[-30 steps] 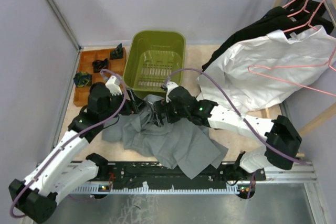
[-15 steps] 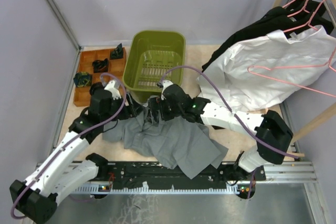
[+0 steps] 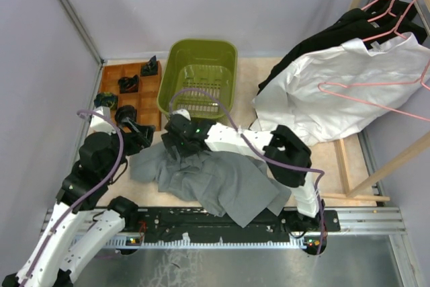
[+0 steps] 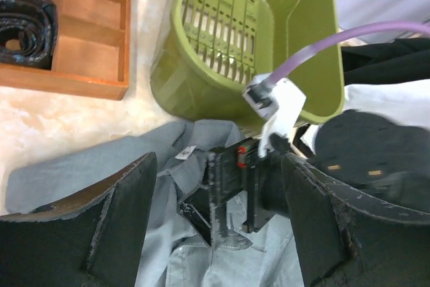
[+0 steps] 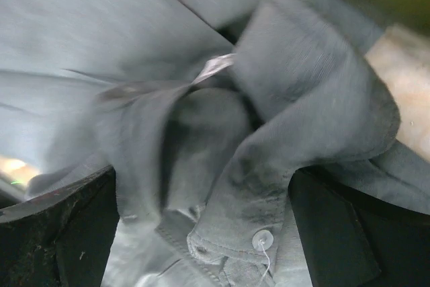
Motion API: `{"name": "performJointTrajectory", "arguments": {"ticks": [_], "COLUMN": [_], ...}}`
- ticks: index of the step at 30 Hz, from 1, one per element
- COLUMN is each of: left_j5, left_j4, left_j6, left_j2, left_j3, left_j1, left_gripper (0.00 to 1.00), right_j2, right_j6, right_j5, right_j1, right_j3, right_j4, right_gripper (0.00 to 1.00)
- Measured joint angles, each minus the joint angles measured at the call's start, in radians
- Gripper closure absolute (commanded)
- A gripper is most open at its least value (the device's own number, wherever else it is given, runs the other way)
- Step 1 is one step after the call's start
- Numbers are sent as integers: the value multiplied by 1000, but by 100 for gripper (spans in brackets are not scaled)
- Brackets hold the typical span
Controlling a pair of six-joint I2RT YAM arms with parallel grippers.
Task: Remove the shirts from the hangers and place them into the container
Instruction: Pick up the shirt from the center of the board.
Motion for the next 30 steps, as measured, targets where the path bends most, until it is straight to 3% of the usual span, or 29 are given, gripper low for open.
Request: {"name": "performJointTrajectory", "arguments": {"ticks": [4,17,30], "left_j5": [-16,-17,-9], "left_j4": [-42,-57,-48], "left_j6": [-5,1,13], "left_j2": [-3,21,-1], "left_j3": [-1,-37,-62], "left_j1": [0,0,0], "left_gripper": [20,18,18], "right_j2": [82,-12,-33], "right_j6": [-26,-103,-93], "right_j5": [104,306,344], "right_j1": [18,98,90], "right_j3": [11,-281,-212], "right_j4": [-27,182,-62], "right_gripper": [1,1,1]}}
